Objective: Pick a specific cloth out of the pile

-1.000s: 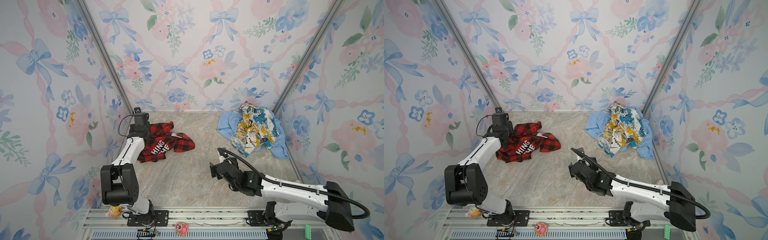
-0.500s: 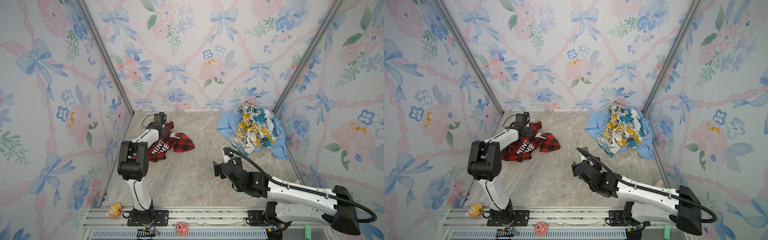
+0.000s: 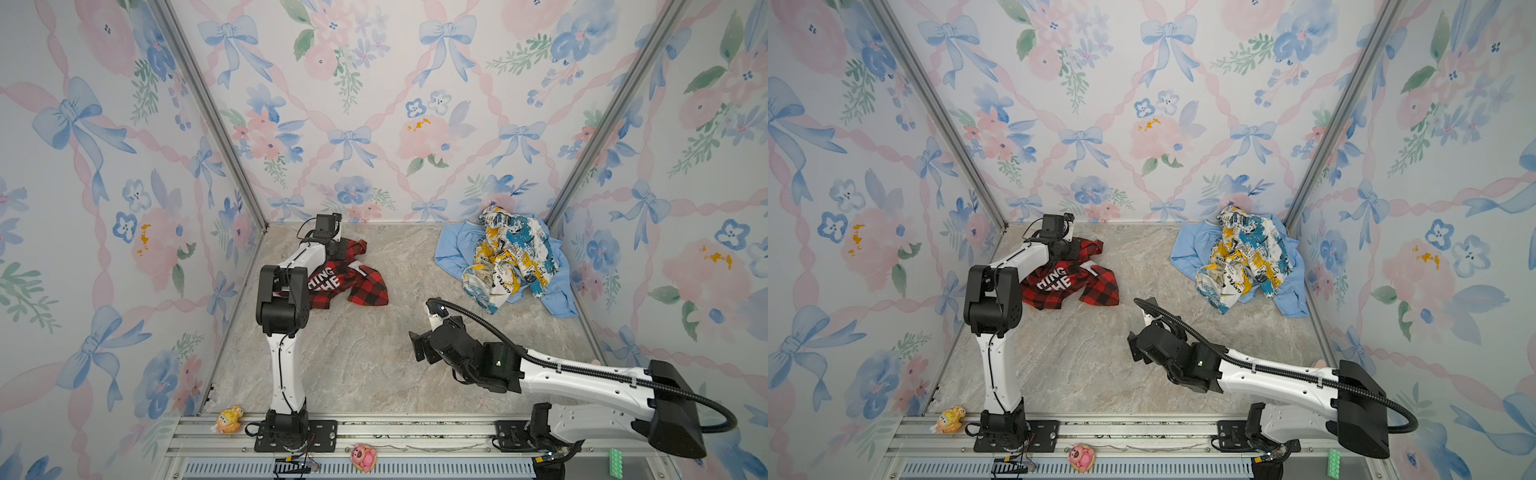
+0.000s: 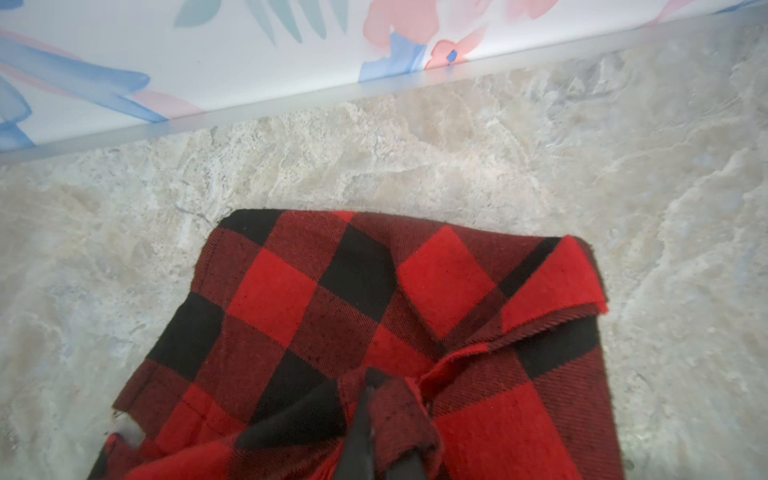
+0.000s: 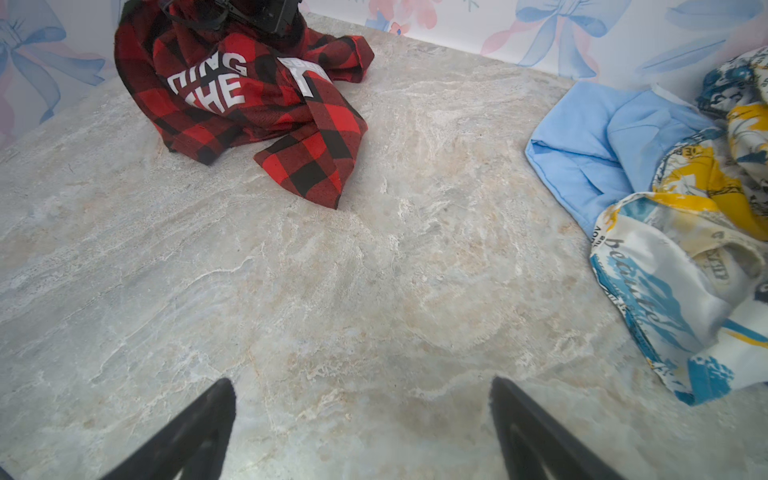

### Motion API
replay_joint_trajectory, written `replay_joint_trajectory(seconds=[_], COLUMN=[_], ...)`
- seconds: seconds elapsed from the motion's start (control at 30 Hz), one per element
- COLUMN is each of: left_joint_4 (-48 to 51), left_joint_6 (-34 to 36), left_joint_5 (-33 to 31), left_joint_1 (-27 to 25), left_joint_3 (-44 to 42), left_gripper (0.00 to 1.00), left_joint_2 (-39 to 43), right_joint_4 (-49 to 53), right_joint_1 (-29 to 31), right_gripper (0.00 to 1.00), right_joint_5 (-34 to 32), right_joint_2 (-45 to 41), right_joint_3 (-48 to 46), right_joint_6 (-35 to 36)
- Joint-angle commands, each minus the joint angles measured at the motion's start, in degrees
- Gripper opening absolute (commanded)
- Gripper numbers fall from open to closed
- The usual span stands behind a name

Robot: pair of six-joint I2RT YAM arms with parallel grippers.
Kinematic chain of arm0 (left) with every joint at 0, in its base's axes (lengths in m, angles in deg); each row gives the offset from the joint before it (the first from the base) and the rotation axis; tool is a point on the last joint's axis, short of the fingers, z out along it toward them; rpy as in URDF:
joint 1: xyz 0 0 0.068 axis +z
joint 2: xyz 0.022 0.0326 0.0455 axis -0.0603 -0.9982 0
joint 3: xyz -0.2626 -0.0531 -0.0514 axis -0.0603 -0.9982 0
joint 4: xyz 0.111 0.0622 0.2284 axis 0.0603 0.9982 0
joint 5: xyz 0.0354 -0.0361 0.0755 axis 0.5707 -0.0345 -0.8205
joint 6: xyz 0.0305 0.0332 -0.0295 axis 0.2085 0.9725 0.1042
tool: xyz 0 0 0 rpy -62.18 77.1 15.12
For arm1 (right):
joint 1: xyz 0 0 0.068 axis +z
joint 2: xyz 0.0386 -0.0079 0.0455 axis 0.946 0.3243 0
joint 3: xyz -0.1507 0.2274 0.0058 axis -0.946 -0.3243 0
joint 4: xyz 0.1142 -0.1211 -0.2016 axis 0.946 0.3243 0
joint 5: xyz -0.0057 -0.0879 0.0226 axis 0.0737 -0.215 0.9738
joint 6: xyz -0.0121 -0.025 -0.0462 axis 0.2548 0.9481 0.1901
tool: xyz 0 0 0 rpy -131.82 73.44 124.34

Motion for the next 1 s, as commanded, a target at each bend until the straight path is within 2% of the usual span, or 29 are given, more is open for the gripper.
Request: replay_joint_trajectory(seconds=[0.0, 0.13, 0.23, 0.3, 0.47, 0.6, 0.73, 0.97], left_joint_4=[0.7, 0.6, 0.7, 0.8, 5.0, 6.4, 5.9, 1.4], left_joint_6=[3.8, 3.0, 2.5, 2.2, -0.1, -6.9, -11.5, -13.2], left_joint_5=[-2.1, -5.7, -8.3, -8.8, -10.8, -7.0, -9.3, -10.9], left_joint_1=[-1.4, -1.9, -2.9, -4.5, -13.9, -21.2, -25.8, -29.4], left_joint_3=[2.1, -0.6, -6.3, -11.9, -28.1, -38.6, -42.0, -38.7], left_gripper=[0.35, 0.63, 0.86, 0.92, 0.93, 0.92, 0.87, 0.84], left_joint_2=[1.6, 9.5, 17.7, 23.2, 36.0, 41.4, 39.4, 29.1], right_joint_4=[-0.1, -1.0, -1.0, -1.4, -2.8, -1.5, -1.2, -0.1], right_joint_1=[0.7, 0.7, 0.7, 0.6, 0.3, 0.0, -0.4, -0.5], right_gripper=[0.97, 0.97, 0.97, 0.97, 0.97, 0.97, 0.97, 0.97], right_joint_5=[0.4, -1.0, -1.5, -1.6, -1.8, -1.8, -1.8, -2.2], right_joint_2=[0.5, -0.2, -0.5, -0.9, -2.5, -3.1, -4.4, -8.3], right_joint_3=[1.2, -0.6, -1.0, -1.6, -3.9, -4.2, -4.7, -7.0], right_joint_6=[-0.1, 0.0, 0.3, 0.5, 0.5, 0.9, 0.9, -2.0])
